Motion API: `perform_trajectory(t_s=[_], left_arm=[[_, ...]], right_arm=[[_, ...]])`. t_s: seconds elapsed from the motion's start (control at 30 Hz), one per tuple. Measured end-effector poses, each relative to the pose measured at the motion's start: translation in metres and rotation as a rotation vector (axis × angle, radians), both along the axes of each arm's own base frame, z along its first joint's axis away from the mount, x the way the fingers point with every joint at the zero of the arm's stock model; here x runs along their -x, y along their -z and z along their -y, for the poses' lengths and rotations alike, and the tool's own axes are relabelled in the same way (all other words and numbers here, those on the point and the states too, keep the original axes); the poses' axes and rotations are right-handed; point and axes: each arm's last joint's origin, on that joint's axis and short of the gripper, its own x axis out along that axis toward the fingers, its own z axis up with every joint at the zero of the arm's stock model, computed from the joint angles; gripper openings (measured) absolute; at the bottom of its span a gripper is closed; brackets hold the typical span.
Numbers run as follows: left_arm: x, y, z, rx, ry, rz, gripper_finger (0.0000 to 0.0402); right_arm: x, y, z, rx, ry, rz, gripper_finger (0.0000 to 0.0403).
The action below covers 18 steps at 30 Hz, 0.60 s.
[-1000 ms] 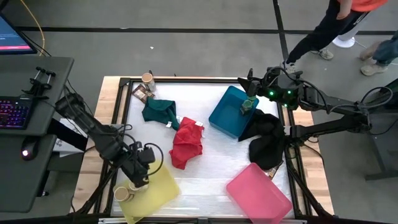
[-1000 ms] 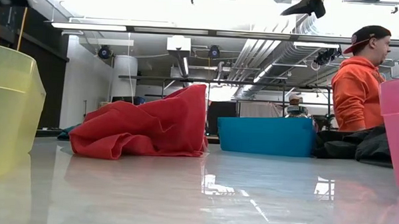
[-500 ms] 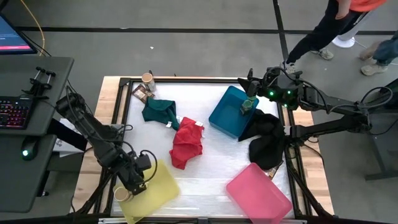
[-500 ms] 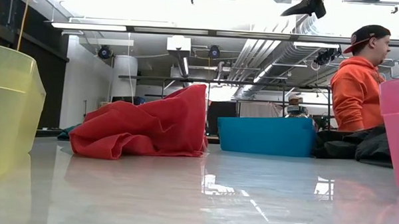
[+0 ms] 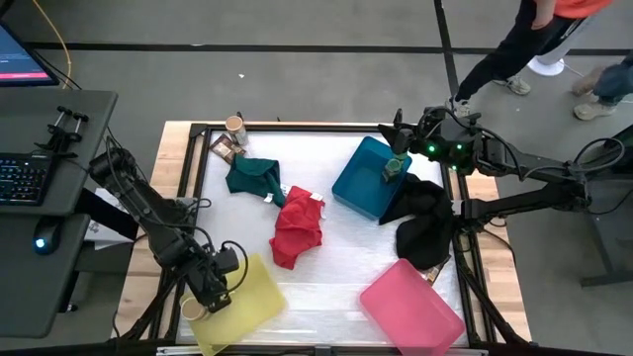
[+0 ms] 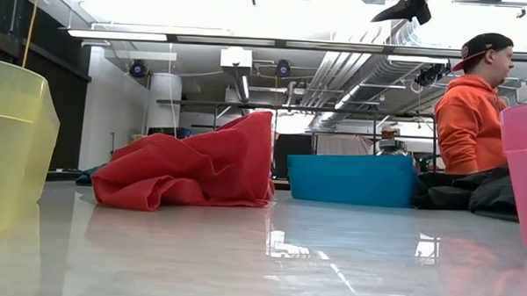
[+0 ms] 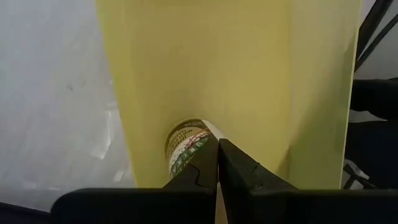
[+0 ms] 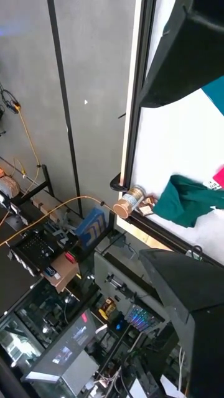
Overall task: Sort spices by type
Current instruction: Put the bottom gold seasoning bottle into the yellow bin, then put the gold seasoning bottle into the yellow bin
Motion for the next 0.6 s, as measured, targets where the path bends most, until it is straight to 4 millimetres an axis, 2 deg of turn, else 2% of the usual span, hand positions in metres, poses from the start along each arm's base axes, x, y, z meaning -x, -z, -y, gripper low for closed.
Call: perform_trajectory(t_s=[0.17, 0.3, 0.43, 0.6], left_arm=[[-0.003, -0.005, -0.009, -0.001, -0.014, 0.019, 0.0], [-0.015, -0.021, -0.04, -0.084, -0.054, 0.13, 0.0], [-0.023, -0.04, -0.092, -0.259, -0.13, 0.203, 0.0], [-0.032, -0.046, -0.183, -0.453, -0.227, 0.131, 0.0]], right_arm=[[0.0, 0.0, 0.0, 0.001, 0.002, 0.0, 0.0383], [0.0, 0.0, 0.0, -0.002, 0.007, 0.003, 0.0383], [0.0, 0.0, 0.0, -0.02, 0.013, 0.018, 0.0383], [0.0, 0.0, 0.0, -0.049, 0.026, 0.042, 0.0383]])
